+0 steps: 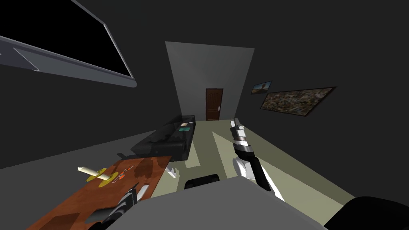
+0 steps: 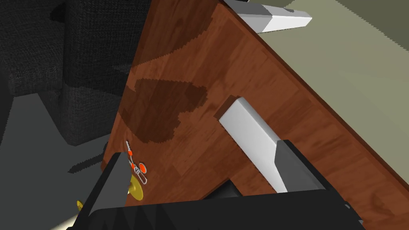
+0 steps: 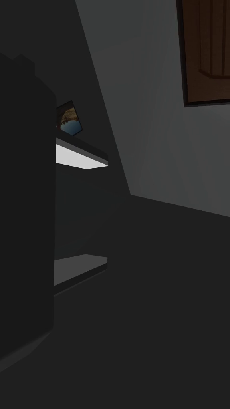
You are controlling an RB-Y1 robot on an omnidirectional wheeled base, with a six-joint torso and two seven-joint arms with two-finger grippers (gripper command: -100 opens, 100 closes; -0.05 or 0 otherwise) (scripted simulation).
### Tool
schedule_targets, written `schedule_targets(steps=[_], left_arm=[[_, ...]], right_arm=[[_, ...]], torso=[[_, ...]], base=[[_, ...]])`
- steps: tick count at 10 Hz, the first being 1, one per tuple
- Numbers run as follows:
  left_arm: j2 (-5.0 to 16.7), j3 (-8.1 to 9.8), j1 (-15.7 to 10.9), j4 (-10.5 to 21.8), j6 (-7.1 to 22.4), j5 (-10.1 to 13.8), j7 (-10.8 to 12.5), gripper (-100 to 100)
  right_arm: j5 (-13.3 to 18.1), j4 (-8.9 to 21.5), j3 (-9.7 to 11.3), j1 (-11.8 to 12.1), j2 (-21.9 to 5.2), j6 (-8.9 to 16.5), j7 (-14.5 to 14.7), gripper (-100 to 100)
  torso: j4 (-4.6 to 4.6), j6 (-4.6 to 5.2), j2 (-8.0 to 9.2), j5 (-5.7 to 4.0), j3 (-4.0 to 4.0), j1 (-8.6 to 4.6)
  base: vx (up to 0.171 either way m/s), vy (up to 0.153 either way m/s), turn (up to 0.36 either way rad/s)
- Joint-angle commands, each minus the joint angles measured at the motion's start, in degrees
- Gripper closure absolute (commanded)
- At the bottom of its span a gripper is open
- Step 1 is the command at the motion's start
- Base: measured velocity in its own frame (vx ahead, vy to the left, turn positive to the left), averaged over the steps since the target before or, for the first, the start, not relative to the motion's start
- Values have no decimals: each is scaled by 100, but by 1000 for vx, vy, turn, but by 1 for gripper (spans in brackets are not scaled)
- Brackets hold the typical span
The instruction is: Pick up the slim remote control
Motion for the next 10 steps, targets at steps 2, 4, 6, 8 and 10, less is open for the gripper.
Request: schedule_targets(steps=[2,4,6,8,10], left_arm=[[78,35,-66,425,219,290,113,-100],[110,79,-59,717,397,498,208,-100],[134,120,-52,1057,569,700,303,-100],[149,158,-45,1324,734,897,400,-100],[153,225,-35,1768,1035,1267,591,-100]], right_arm=[[0,0,0,0,0,0,0,0],[0,0,0,0,0,0,0,0],[0,0,0,0,0,0,0,0],[0,0,0,0,-1,0,0,0],[0,0,0,0,0,0,0,0]], torso=[[2,0,8,-1,5,-3],[2,0,7,0,4,1],[1,-1,4,0,2,2],[0,2,-5,3,-2,17],[-1,1,-4,2,-2,14]], base=[[31,13,-72],[45,25,-127],[48,28,-116],[74,66,-154],[72,81,-151]])
